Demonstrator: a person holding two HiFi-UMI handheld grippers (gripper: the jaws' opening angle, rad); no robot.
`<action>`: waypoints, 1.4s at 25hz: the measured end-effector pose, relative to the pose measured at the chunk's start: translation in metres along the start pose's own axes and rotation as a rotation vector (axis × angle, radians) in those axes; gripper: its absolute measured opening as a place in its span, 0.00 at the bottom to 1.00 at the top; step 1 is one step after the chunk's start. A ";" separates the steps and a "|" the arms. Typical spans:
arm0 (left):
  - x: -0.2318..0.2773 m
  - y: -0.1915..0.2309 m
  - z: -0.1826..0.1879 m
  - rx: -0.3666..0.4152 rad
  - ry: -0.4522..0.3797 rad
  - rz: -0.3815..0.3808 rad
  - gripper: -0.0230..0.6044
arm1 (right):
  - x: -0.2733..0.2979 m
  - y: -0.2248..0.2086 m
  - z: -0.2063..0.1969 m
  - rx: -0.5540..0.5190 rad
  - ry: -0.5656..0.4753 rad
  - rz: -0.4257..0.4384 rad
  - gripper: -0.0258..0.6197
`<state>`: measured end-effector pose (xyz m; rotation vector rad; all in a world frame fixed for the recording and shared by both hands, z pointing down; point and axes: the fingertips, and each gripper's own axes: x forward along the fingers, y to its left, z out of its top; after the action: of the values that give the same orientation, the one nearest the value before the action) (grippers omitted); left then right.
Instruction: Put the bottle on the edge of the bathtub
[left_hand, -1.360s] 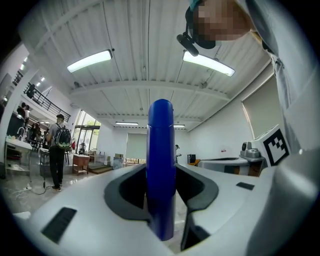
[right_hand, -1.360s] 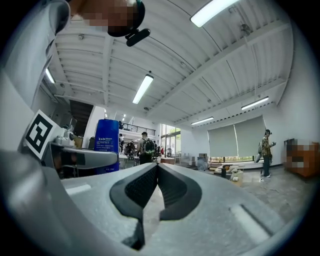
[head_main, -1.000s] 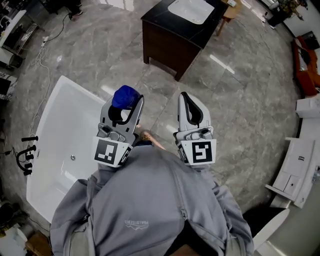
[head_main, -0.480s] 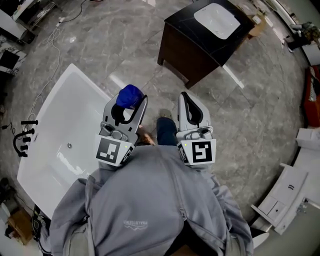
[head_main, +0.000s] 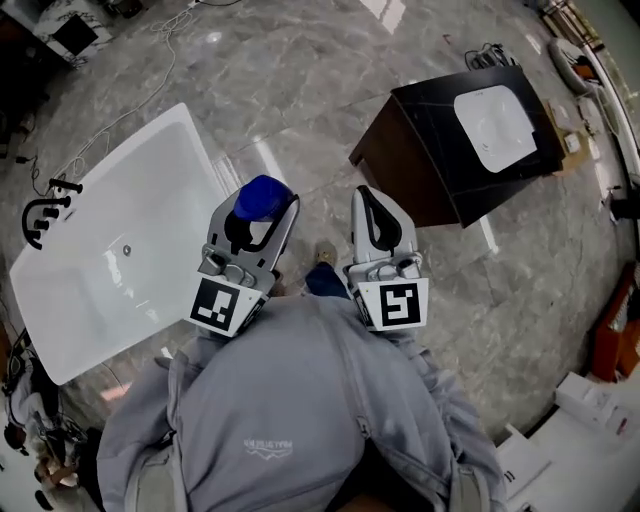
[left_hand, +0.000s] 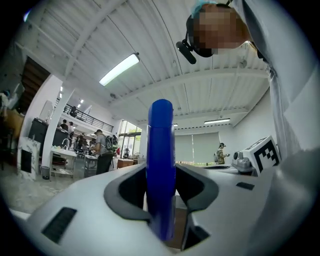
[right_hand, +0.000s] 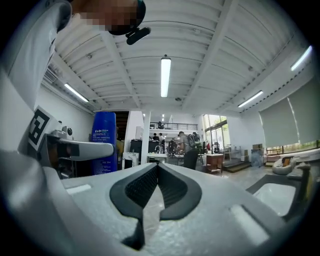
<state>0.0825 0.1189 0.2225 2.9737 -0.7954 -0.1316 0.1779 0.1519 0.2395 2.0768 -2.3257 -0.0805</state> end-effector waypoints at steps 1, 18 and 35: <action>0.008 0.002 0.000 0.001 -0.004 0.022 0.28 | 0.008 -0.007 -0.001 0.005 0.001 0.024 0.04; 0.048 0.051 0.009 0.016 -0.075 0.341 0.28 | 0.087 -0.039 -0.008 0.041 -0.029 0.321 0.04; 0.070 0.200 0.000 0.064 -0.007 0.444 0.28 | 0.251 0.002 -0.016 0.042 -0.045 0.469 0.04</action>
<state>0.0442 -0.0893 0.2337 2.7655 -1.4558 -0.0939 0.1479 -0.0980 0.2511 1.5007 -2.7899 -0.0699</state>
